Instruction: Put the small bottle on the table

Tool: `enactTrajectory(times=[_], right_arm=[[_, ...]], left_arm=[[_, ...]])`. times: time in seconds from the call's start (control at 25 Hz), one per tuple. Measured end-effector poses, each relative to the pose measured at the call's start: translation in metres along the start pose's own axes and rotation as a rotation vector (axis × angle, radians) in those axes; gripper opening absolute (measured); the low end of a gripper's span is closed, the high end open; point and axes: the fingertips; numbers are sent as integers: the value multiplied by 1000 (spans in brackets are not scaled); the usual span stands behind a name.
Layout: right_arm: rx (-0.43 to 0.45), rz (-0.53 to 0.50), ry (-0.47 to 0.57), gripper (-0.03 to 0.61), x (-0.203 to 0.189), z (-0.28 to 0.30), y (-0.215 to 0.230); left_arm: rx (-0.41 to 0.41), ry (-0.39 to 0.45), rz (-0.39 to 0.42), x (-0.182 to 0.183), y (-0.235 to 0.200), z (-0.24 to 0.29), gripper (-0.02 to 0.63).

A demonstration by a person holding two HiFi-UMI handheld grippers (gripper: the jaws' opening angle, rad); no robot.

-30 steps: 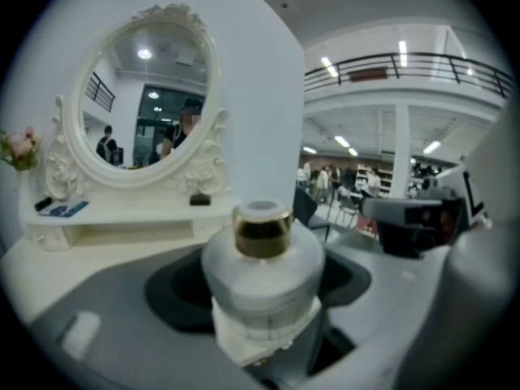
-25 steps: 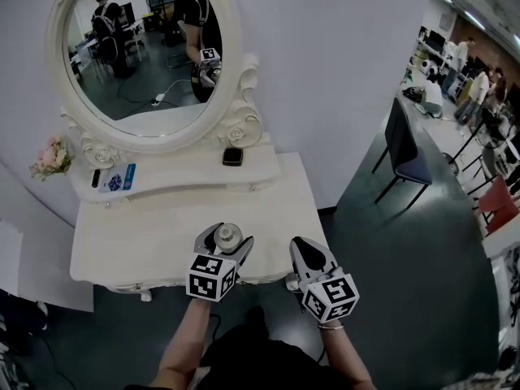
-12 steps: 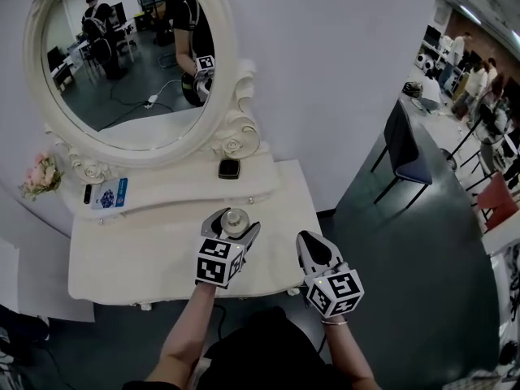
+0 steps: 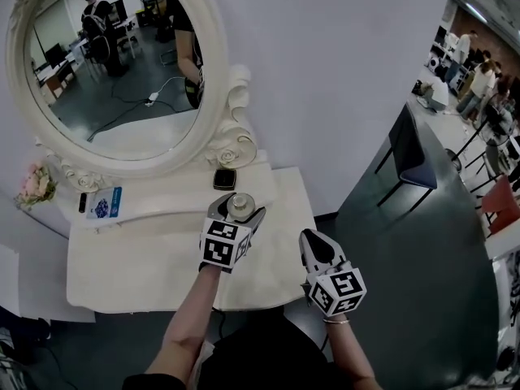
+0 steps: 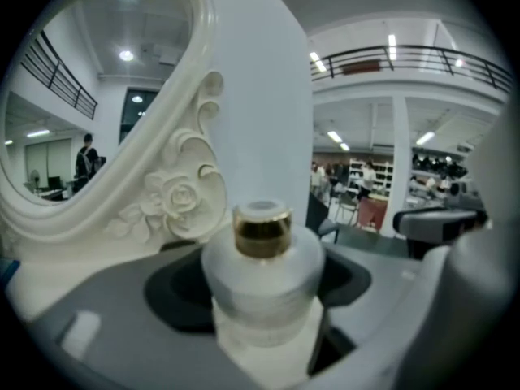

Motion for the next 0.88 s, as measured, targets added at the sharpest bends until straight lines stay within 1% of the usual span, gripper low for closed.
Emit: enactTrajectory(times=[0.24,0.48,0.68,0.88], right_arm=[[5,13,-5,5,3,19,16],[3,30,-12,5,1,28,30],[11,31,-21,6,-1,32,35],[11,32,-27,6,0,34,41]], left_arm=[[28,-7,-20,7,-27,36,342],[47,1,-63,13,-46,65,342],[70,4,-47,23,-56,85,342],[89,-16,-27,23,-62,100,342]])
Point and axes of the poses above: the fingertips, and each gripper's own axes: z forward along the fingers, y to its right, x out of its top, and after that the axes turned 11 degrees about -x, right-handed
